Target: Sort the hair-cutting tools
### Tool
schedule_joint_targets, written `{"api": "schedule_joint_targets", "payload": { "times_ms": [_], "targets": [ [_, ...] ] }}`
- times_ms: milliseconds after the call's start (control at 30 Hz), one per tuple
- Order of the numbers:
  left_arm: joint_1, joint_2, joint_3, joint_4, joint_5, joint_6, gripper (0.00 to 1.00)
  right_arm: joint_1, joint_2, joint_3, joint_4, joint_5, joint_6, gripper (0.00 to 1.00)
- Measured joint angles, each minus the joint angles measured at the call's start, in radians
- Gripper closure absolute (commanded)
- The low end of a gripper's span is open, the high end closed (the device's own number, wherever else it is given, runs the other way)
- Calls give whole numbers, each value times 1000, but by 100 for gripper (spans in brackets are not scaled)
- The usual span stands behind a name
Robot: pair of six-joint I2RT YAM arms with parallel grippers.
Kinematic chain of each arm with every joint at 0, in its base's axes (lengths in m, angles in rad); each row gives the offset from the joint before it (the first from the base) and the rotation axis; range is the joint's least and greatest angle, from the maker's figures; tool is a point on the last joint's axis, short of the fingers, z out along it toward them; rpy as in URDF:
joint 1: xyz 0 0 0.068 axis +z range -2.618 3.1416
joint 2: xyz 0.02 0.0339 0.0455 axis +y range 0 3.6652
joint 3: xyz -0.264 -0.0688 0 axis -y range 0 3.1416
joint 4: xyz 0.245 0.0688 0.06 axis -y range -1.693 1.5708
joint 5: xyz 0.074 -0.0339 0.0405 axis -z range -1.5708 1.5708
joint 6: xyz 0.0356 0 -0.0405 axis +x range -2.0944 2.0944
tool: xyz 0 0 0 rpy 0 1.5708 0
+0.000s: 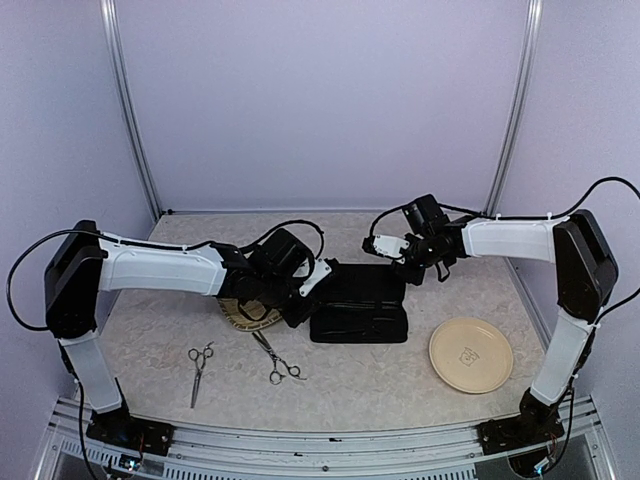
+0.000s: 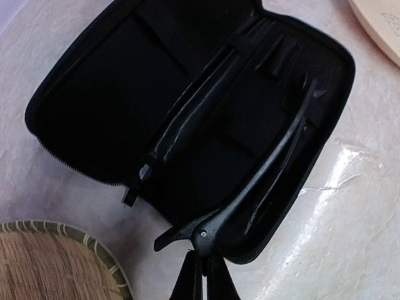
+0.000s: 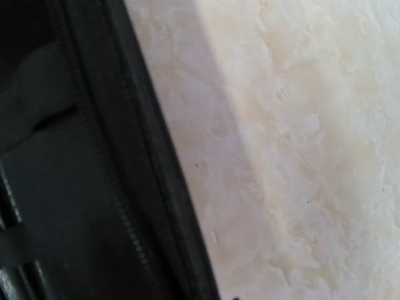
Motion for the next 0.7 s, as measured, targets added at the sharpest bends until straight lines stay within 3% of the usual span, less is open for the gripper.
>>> {"api": "schedule_joint_targets", "payload": {
  "times_ms": [200,700],
  "targets": [
    [11,2,31,-145,-79,-8,100,1,0,-11,16,4,-4,83],
    [41,6,52,-284,-149,-10,100,1,0,-15,24,5,-8,87]
  ]
}}
